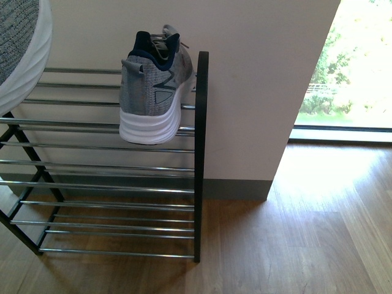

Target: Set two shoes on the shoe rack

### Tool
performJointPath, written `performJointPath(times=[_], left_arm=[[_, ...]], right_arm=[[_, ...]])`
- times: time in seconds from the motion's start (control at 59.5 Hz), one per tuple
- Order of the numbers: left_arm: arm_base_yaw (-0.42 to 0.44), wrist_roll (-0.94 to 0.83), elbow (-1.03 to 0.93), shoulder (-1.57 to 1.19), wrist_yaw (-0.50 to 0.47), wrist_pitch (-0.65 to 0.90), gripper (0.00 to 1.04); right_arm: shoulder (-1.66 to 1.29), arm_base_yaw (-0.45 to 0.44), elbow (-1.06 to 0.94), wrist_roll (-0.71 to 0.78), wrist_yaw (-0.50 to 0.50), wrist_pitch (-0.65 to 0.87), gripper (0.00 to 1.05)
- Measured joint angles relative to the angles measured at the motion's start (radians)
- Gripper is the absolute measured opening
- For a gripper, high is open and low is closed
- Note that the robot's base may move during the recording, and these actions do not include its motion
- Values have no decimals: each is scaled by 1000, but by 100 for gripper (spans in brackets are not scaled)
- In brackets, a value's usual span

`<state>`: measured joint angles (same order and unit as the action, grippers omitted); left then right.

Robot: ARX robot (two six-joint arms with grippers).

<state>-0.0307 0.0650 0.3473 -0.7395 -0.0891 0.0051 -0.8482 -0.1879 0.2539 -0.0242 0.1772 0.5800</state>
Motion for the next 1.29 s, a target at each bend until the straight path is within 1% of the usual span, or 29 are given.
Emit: performJointPath(times=[0.034, 0.118, 0.269, 0.336, 0.386, 0.487, 0.773, 0.89, 1.125, 1.293], left_arm=[[0, 0, 0, 0, 0, 0, 2], [0, 0, 0, 0, 0, 0, 2], [0, 0, 0, 0, 0, 0, 2], [0, 0, 0, 0, 0, 0, 2], [0, 0, 0, 0, 0, 0, 2], [0, 0, 0, 0, 0, 0, 2], [0, 0, 0, 0, 0, 0, 2], [0, 0, 0, 0, 0, 0, 2], [0, 0, 0, 0, 0, 0, 2], [0, 0, 0, 0, 0, 0, 2]], right_arm=[[21, 12, -21, 3, -10, 0, 39], [59, 33, -52, 10, -30, 0, 26], [135, 69, -107, 21, -63, -21, 1], [180, 87, -134, 19, -82, -40, 1], [224, 149, -154, 19, -162, -64, 1], [268, 182, -173, 20, -167, -89, 1], [409, 184, -215, 20, -177, -187, 1], [436, 184, -235, 20, -180, -174, 1], [563, 184, -235, 21, -177, -293, 1], [613, 184, -235, 21, -177, -343, 1]])
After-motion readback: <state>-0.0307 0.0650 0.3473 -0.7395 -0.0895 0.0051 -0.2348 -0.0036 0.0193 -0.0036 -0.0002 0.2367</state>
